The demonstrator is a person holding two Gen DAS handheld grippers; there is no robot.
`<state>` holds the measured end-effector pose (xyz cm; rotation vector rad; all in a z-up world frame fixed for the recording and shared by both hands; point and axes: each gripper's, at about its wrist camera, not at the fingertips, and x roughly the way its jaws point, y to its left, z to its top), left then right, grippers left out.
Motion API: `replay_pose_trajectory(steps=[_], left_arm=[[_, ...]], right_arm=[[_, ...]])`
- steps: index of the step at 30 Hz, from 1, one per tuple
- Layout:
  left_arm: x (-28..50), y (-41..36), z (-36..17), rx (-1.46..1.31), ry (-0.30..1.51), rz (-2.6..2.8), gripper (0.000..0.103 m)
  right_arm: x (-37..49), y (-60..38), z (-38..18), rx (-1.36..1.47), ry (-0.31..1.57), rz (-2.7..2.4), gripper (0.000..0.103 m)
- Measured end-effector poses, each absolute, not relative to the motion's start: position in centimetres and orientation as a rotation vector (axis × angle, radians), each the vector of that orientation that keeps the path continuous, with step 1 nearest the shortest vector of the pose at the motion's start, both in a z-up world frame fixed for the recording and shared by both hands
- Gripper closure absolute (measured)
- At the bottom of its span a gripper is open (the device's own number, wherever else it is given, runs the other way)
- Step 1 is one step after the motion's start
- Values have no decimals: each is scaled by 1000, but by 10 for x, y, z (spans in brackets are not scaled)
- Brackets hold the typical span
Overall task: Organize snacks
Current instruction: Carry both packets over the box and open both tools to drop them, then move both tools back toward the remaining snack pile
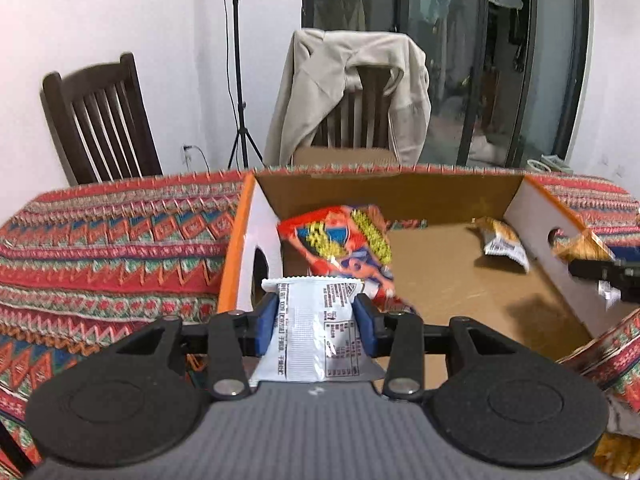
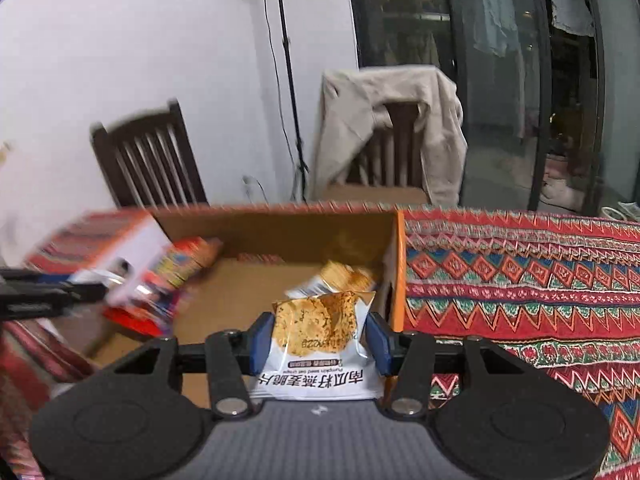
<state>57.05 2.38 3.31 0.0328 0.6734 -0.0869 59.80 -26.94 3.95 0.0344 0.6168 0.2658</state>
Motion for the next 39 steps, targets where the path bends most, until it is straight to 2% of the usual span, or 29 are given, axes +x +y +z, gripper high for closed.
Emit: replay_pose_trajectory(steps=[1,5,7,9,12,14,16,21,23,25,27,32,35,39], left_arm=[[570,23,29,43,679,-93,60],[557,15,22,120,645,-127,41],[553,16,25,108,639,-138,36],[548,18,31,97,636,-126,33],[537,25,46,89,619,-114,31],[523,30,61,85,592,-103,24],[507,35,78,81,555,-101,22],[434,47,122,51,436,-124,14],[402,50,133,41,393,-132,5],[364,49,136,32,354,-138,3],[332,46,134,32,329,-153,1],[249,30,105,60,278,-142,0],[218,25,83,37,321,-130,0],[189,16,51,2,450,-153,0]], right_arm=[[600,-268,35,13,592,266,53],[598,-256,29,-50,568,237,52],[595,-253,27,-80,562,234,46],[593,-253,28,-75,566,248,39],[581,-252,35,-52,559,258,35],[567,-251,49,-56,531,278,34],[551,-253,63,-65,501,289,32],[485,-271,110,-49,406,314,16],[454,-282,124,-37,381,309,12],[421,-291,132,-30,355,307,9],[384,-301,134,-18,334,306,1],[302,-314,114,-50,304,278,0],[262,-314,92,-94,301,212,0],[221,-321,54,-1,353,171,0]])
